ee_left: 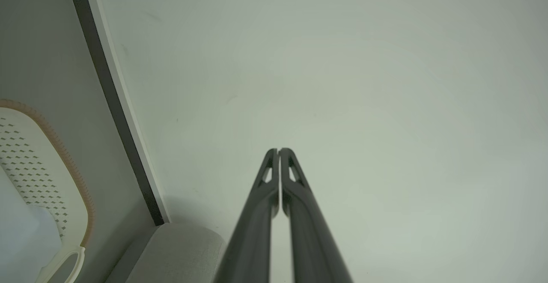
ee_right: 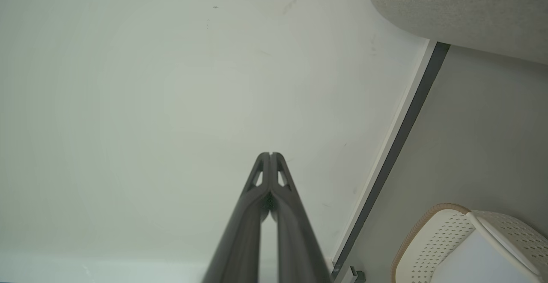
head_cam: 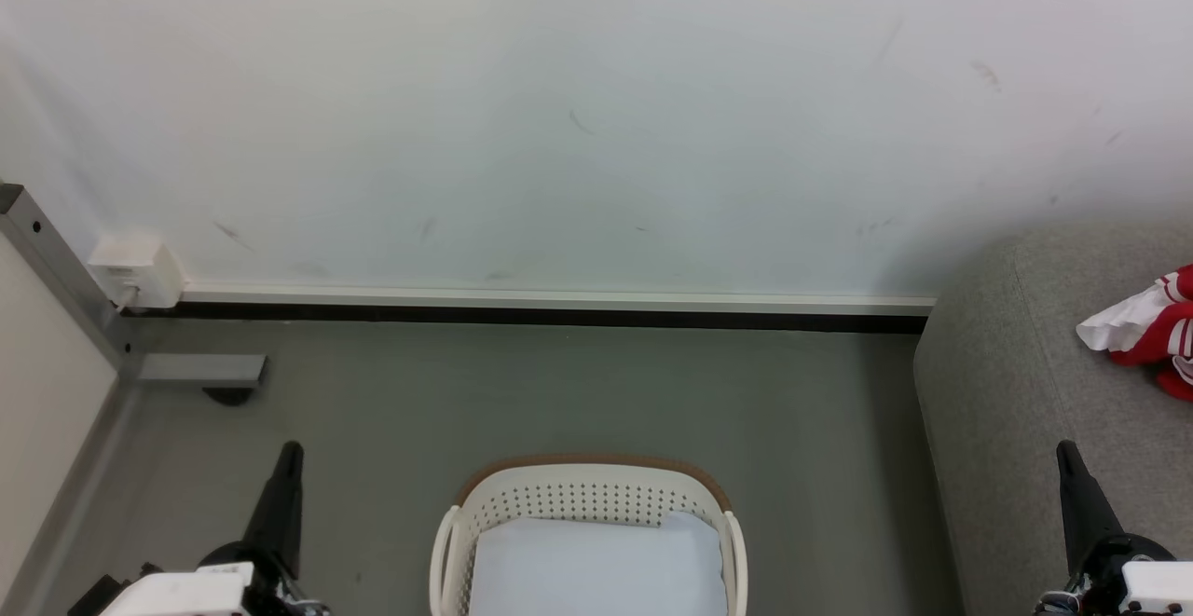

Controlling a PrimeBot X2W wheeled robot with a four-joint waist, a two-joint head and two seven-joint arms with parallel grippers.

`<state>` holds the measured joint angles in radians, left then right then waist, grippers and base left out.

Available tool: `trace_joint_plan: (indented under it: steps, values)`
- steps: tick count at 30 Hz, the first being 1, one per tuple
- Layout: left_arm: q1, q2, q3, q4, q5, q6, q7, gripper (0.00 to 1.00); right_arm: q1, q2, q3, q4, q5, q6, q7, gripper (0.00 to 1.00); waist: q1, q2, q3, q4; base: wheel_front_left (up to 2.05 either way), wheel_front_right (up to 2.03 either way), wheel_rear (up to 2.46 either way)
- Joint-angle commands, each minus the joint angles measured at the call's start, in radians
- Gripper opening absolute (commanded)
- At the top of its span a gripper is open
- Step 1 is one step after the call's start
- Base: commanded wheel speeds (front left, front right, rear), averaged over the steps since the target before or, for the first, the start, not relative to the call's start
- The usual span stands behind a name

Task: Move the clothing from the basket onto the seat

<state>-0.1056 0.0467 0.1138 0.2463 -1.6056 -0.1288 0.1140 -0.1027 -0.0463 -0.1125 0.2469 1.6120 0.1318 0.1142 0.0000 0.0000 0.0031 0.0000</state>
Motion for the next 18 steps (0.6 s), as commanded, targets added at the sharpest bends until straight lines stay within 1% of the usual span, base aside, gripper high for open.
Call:
trace_joint_plan:
  steps: [1,18]
  values:
    - [-0.007,0.007,0.003,-0.003,-0.013,-0.005,0.004,0.0,-0.013,-0.007,-0.003,-0.005,0.002,-0.002,0.003,0.0,0.0,0.0,0.0,0.0,0.0,0.0,0.0]
    - [-0.007,0.007,0.003,-0.003,-0.013,-0.005,0.004,0.0,-0.013,-0.007,-0.003,-0.005,0.002,-0.002,0.003,0.0,0.0,0.0,0.0,0.0,0.0,0.0,0.0]
